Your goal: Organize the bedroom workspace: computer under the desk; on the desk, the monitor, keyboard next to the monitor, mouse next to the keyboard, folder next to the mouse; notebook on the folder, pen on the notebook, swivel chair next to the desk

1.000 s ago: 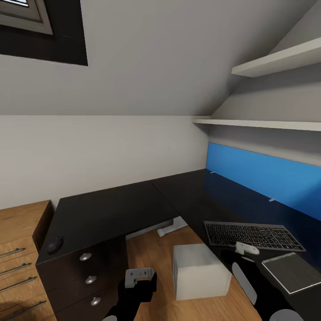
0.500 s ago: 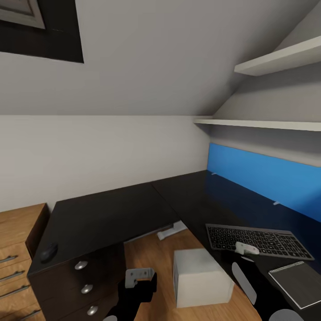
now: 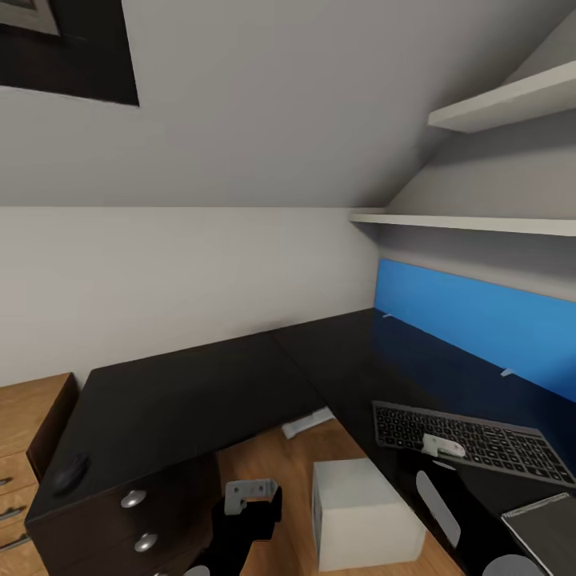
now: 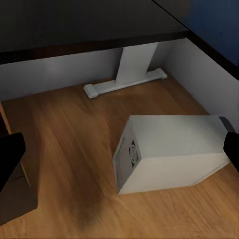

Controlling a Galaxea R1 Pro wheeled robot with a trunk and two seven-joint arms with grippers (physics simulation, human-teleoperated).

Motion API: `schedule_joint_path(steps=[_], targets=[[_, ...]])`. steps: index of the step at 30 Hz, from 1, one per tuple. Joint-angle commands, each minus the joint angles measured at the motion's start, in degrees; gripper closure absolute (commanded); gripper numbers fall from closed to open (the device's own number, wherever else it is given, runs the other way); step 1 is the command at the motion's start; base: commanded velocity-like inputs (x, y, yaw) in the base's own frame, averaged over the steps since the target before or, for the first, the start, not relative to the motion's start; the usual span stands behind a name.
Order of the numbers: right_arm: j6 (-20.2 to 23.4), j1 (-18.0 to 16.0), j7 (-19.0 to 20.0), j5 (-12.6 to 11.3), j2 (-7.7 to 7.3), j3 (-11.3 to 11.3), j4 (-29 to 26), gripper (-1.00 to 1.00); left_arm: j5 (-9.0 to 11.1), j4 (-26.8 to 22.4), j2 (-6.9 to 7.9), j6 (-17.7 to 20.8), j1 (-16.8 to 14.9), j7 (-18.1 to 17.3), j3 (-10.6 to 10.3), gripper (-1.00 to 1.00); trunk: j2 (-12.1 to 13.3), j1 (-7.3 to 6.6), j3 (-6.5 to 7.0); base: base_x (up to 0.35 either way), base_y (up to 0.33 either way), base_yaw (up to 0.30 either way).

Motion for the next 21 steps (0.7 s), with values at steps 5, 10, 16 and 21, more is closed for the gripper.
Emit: schedule_joint_path(steps=[5,10,16,21], targets=[[0.39,-0.01,-0.45,-0.78,-0.08,0.33,2.47,-1.00,0.57,-0.54,0.41,0.04,-0.02,0.45,-0.12,-1.00,-0.02,0.02,-0.06,0.229,0.000,0.000],[0.39,-0.01,-0.45,-0.76,-0.08,0.33,2.43,-1.00,0.60,-0.49,0.42,0.11,-0.02,0.45,-0.15,-1.00,-0.02,0.02,-0.06,0.174,0.000,0.000],[0.39,-0.01,-0.45,-0.75,-0.08,0.33,2.45,-1.00,0.65,-0.41,0.40,0.17,-0.02,0.43,-0.26,-1.00,-0.02,0.02,-0.06,0.066,0.000,0.000],[0.39,-0.01,-0.43,-0.76,-0.08,0.33,2.36,-1.00,0.60,-0.27,0.46,0.20,-0.02,0.44,-2.75,-1.00,-0.02,0.02,-0.06,0.128,0.000,0.000]])
